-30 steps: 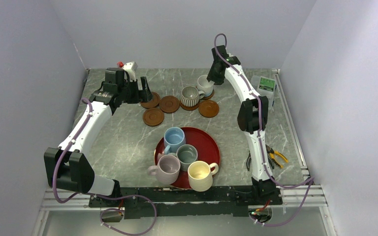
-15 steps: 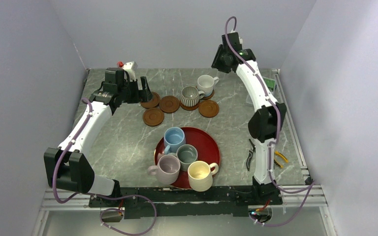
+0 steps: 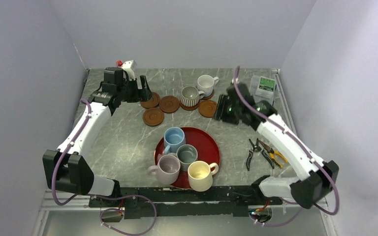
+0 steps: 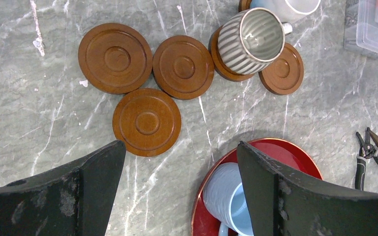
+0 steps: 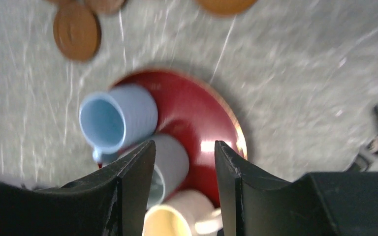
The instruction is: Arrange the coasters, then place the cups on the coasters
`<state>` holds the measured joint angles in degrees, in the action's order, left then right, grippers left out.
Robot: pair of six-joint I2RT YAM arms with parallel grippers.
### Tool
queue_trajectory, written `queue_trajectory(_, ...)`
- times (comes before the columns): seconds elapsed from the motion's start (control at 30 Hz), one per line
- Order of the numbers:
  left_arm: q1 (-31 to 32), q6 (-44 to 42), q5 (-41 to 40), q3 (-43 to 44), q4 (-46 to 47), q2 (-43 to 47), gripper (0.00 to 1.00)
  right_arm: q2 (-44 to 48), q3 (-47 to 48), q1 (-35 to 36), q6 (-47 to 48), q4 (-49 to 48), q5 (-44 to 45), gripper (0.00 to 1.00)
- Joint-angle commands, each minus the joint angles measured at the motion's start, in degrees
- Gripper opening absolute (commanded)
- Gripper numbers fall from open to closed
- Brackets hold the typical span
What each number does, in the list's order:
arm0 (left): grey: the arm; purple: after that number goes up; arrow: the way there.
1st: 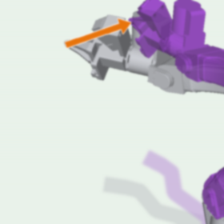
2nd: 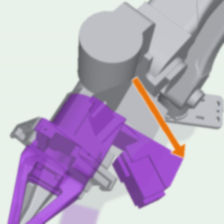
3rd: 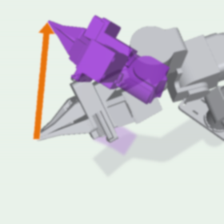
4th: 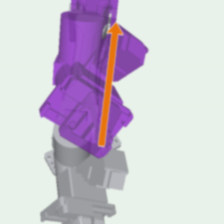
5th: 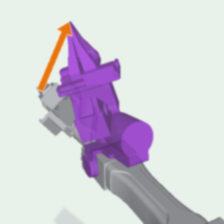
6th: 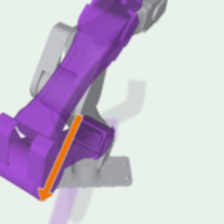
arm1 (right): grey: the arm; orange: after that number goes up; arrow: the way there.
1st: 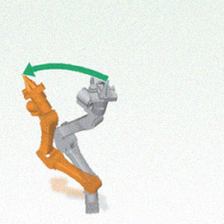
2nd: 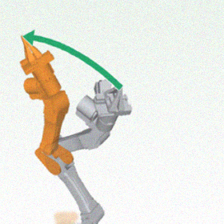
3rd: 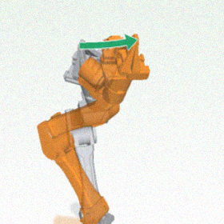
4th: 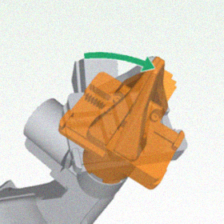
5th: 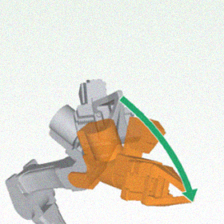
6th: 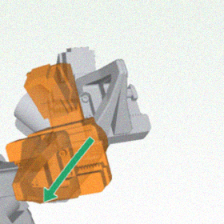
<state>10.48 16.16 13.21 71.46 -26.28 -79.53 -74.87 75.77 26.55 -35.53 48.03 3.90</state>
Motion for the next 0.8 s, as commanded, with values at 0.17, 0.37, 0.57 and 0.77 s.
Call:
queue_trajectory(0.17, 0.2, 0.0, 1.4, 0.3, 2.6, 2.7, 0.89, 14.9, -19.8, 19.2, -26.2, 2.3, 6.6, 0.53)
queue_trajectory(0.37, 0.3, 0.4, 0.8, 0.3, 2.5, 3.5, 0.89, 13.9, -20.3, 33.3, -38.4, 8.2, 13.3, 0.54)
queue_trajectory(0.57, 0.6, 0.7, 0.8, 0.3, 2.5, 3.9, 0.89, 7.1, -16.9, 41.3, -48.5, 17.5, 17.5, 0.54)
queue_trajectory(0.77, 0.6, 0.9, 1.2, 0.6, 2.2, 3.8, 0.89, 4.4, -15.3, 43.5, -51.3, 19.6, 18.5, 0.53)
